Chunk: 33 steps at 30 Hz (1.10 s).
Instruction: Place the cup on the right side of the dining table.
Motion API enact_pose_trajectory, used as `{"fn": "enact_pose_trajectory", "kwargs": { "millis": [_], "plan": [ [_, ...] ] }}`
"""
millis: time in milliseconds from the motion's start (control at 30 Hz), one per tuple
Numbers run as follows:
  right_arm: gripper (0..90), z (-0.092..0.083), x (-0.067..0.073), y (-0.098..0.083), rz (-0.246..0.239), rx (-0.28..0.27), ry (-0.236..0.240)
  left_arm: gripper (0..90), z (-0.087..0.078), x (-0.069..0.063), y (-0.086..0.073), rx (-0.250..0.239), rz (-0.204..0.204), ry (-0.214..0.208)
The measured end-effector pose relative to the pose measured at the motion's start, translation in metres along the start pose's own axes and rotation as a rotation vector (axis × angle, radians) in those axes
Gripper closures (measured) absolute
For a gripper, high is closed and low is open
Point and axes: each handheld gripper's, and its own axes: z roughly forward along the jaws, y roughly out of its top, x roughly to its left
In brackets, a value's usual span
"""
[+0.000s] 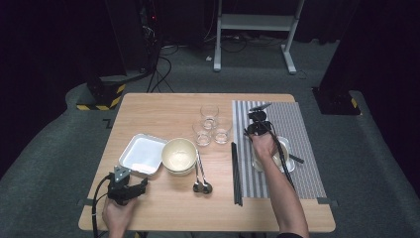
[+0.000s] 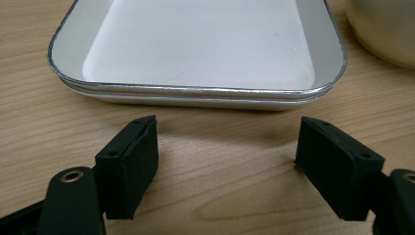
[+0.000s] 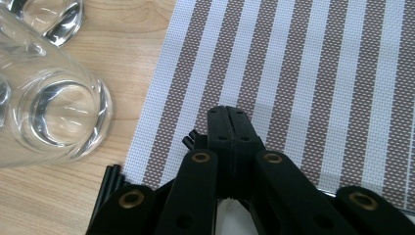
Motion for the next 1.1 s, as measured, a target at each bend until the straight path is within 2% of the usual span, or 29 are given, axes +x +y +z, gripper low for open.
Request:
{"fn": "enact_pose_trajectory", "kwargs": {
  "millis": [567, 767, 1100],
  "plan": [
    [90.0, -0.001, 0.017, -0.006, -0.037, 0.031, 0.02, 24.1, 0.0, -0.001, 0.0, -0.001, 0.003, 0.002],
    [90.0, -0.003, 0.02, -0.01, -0.034, 0.018, 0.032, 24.1, 0.0, -0.001, 0.0, -0.002, 0.003, 0.0],
    [90.0, -0.007, 0.024, -0.014, -0.041, 0.032, 0.05, 24.2, 0.001, -0.002, 0.0, 0.0, 0.007, 0.005]
  ]
}}
